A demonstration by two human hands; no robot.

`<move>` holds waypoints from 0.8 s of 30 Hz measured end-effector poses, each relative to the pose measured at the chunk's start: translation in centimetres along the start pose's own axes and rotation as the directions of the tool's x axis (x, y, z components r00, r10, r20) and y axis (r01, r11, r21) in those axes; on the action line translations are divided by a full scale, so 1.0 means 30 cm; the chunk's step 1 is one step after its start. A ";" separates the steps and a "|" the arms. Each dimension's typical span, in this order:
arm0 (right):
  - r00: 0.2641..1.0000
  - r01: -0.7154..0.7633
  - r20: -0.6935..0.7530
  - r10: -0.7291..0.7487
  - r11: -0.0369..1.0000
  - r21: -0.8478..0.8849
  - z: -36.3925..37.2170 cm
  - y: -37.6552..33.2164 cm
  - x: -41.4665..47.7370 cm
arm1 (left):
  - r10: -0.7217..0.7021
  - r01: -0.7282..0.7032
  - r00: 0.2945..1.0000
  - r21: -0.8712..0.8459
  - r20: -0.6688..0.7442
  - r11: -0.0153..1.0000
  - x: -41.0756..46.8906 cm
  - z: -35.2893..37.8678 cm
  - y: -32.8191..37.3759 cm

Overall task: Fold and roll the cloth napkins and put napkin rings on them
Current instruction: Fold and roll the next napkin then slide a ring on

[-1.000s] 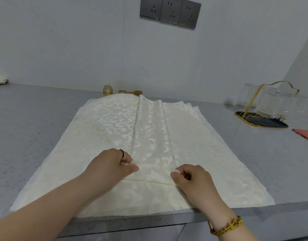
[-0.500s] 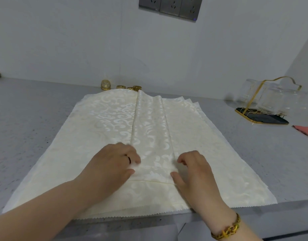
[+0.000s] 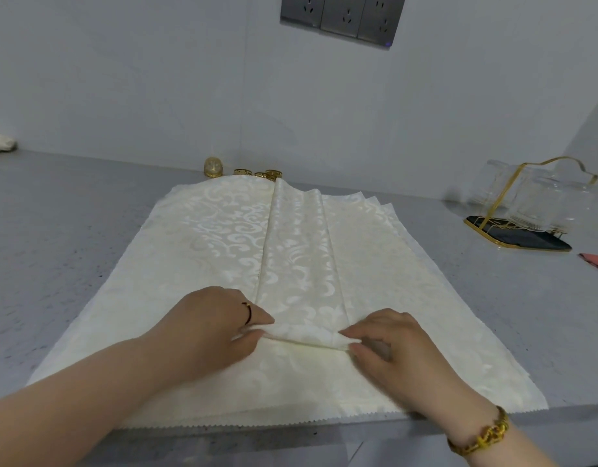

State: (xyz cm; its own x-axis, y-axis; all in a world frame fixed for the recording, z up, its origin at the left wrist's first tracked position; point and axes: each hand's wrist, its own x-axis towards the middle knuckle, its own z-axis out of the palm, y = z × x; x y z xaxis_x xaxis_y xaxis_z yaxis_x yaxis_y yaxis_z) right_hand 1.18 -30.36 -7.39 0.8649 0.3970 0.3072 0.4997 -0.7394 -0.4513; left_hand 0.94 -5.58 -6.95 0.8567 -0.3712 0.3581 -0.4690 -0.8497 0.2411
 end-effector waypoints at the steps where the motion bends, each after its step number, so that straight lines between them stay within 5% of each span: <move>1: 0.999 -0.030 0.012 0.030 1.000 -0.005 -0.011 -0.005 0.011 | -0.040 0.041 0.998 -0.032 0.044 0.999 0.005 0.002 0.000; 7: 0.966 -0.257 0.107 0.236 0.920 0.295 -0.036 -0.020 0.071 | -0.287 0.352 0.936 -0.476 0.205 0.806 0.046 -0.011 -0.028; 12: 0.944 -0.330 0.080 0.321 0.895 0.300 -0.014 -0.011 0.122 | -0.394 0.466 0.884 -0.560 0.253 0.685 0.102 -0.010 -0.029; 20: 0.968 -0.248 -0.001 0.250 0.957 0.150 0.016 0.000 0.113 | -0.413 0.476 0.878 -0.528 0.242 0.703 0.124 0.010 -0.035; 24: 0.990 -0.085 -0.101 0.093 0.993 0.085 0.033 0.015 0.116 | -0.331 0.342 0.939 -0.321 0.091 0.883 0.111 0.021 -0.031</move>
State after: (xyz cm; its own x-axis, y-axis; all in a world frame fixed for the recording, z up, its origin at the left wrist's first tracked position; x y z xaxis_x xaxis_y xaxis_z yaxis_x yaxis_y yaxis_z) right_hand 4.46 -28.79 -7.35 0.8985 0.2690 0.3470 0.4267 -0.7215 -0.5454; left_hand 4.35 -6.26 -6.54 0.9794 -0.1016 0.1743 -0.1898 -0.7571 0.6251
